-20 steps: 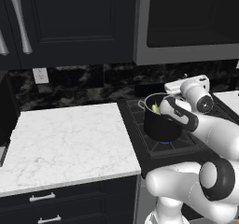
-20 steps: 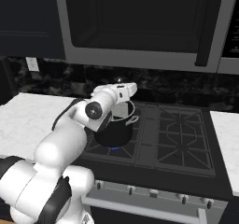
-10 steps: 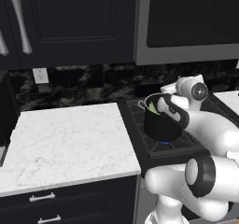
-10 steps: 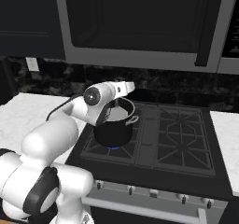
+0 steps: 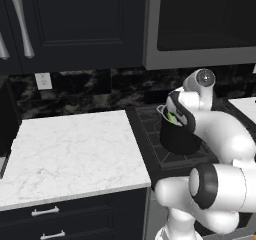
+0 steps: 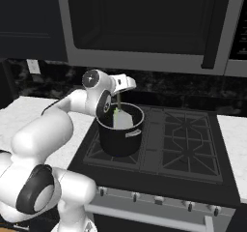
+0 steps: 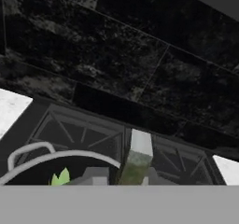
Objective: Put the corn and corn in the pot. Retrieve the spatula and lightly stir the vegetables in the pot.
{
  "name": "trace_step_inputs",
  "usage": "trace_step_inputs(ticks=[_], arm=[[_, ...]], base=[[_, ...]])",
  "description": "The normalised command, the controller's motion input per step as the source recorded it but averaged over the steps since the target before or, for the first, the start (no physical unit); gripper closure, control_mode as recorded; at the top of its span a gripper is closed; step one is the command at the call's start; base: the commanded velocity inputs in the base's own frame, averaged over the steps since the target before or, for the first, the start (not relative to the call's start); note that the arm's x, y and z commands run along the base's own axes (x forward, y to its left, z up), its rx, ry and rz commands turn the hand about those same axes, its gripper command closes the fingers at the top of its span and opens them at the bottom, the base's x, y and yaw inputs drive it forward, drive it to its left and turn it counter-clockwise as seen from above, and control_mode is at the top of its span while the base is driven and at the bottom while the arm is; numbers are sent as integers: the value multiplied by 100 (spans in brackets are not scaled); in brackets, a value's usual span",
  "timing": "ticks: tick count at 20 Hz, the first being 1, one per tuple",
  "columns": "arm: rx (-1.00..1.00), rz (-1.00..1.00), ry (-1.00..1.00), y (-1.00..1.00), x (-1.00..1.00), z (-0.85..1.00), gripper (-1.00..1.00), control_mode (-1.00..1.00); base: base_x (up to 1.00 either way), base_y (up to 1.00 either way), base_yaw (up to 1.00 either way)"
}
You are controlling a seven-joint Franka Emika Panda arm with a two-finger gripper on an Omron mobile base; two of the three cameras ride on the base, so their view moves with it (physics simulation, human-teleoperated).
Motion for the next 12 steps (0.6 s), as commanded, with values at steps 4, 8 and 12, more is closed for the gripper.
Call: trace_step_inputs(ticks=[4,8,12], arm=[[0,14,1,0,41,-54,100,-100],[0,21,-12,0,31,-80,100,-100],[1,29,-25,0,0,-73,100,-100]], base=[[0,0,0],[0,0,0],[0,0,0]])
